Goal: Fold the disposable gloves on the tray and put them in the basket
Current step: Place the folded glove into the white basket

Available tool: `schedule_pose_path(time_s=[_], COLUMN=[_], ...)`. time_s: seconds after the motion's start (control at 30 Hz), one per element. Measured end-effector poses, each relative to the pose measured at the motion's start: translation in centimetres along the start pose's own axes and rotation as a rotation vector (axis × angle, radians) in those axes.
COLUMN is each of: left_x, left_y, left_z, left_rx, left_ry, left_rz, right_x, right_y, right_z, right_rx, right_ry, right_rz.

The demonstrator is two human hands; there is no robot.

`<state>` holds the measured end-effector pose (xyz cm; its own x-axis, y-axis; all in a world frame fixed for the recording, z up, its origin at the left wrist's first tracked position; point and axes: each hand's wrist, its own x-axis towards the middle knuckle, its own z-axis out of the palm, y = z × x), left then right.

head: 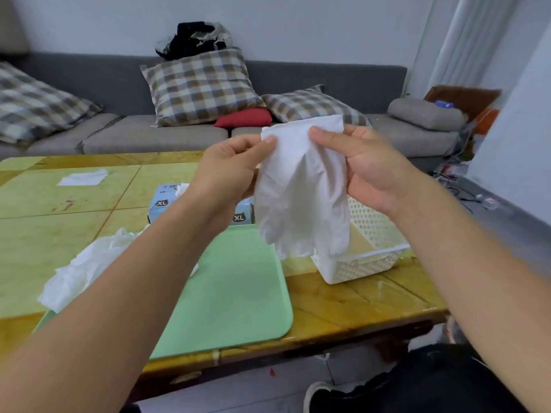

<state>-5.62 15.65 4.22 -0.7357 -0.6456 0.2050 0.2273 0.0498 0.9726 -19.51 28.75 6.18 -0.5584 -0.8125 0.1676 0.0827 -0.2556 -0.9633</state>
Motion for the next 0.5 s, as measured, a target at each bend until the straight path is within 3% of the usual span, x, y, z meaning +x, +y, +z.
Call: schedule_pose_path(time_s=[0.2, 0.5], left_x=[5.3, 10.5], left_y=[1.8, -2.4], left_z=[6.1, 8.8], left_rx=[-0.058, -0.009], left_ry=[-0.056, -0.039], left_rz=[-0.035, -0.175], right_x=[1.7, 6.1], right_y=[-5.4, -1.9], right_z=[-6.0, -12.4], right_rx=[-0.163, -0.16], right_ry=[0.083, 0.086], right_rz=[-0.055, 0.099])
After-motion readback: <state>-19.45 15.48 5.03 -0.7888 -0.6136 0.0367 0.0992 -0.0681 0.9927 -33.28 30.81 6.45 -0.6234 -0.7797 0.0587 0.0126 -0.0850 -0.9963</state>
